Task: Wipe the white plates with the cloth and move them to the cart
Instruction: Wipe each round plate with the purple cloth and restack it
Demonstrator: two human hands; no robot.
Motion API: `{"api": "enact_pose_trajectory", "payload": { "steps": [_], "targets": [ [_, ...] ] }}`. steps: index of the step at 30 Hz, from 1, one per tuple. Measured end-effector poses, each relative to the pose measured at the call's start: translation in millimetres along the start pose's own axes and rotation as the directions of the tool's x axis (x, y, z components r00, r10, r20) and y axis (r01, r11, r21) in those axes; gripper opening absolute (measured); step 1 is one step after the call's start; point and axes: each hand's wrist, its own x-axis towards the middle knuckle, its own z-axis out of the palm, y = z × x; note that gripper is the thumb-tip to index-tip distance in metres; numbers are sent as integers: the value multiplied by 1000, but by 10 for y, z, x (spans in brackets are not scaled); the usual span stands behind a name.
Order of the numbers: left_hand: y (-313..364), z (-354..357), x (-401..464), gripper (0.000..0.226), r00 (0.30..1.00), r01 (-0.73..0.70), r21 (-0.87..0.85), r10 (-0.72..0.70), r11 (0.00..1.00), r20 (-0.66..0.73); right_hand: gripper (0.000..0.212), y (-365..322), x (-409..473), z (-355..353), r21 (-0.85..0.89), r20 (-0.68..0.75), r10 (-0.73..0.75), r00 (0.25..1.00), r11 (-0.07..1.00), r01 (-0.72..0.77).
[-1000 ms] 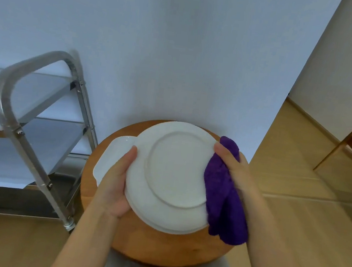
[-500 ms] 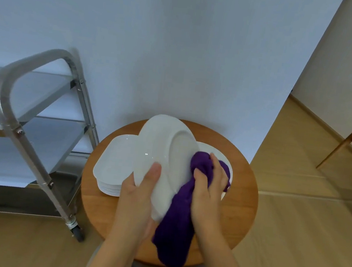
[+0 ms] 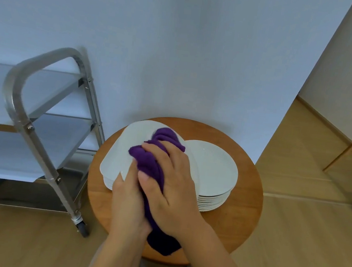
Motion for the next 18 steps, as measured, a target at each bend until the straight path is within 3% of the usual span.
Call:
{"api": "enact_pose_trajectory", "payload": {
  "steps": [2,5,7,11,14,16,18],
  "targets": [
    [0,-8,-10,15,999,36,-30,-37,999,-22,39,29,-38,22,-14,-36,-10,999,1000,9],
    [87,-71,8,41,987,159,-162,-155,974,35,42,198,-95,-56,-58,-27,-50,998,997,49],
    [176,-143,44,48,982,168,-157,-152,973,109,45,381,-133,-187,-73,-5,-13,1000,997,13],
    [210,-153,47,63,981,90,-32,-83,995,177,50,629,-120,-357,-131,51,95,994,988,-88],
    [163,-77,29,67,984,-71,165,42,984,173,43,741,-26,-386,-208,77,218,973,958,-198],
    [146,-8,18,43,960,-206,317,128,926,251,34,839,41,-458,-127,-31,327,945,936,-328],
    [137,97,7,34,916,-312,416,155,854,371,29,912,108,-562,29,-190,405,894,913,-407]
  ]
}}
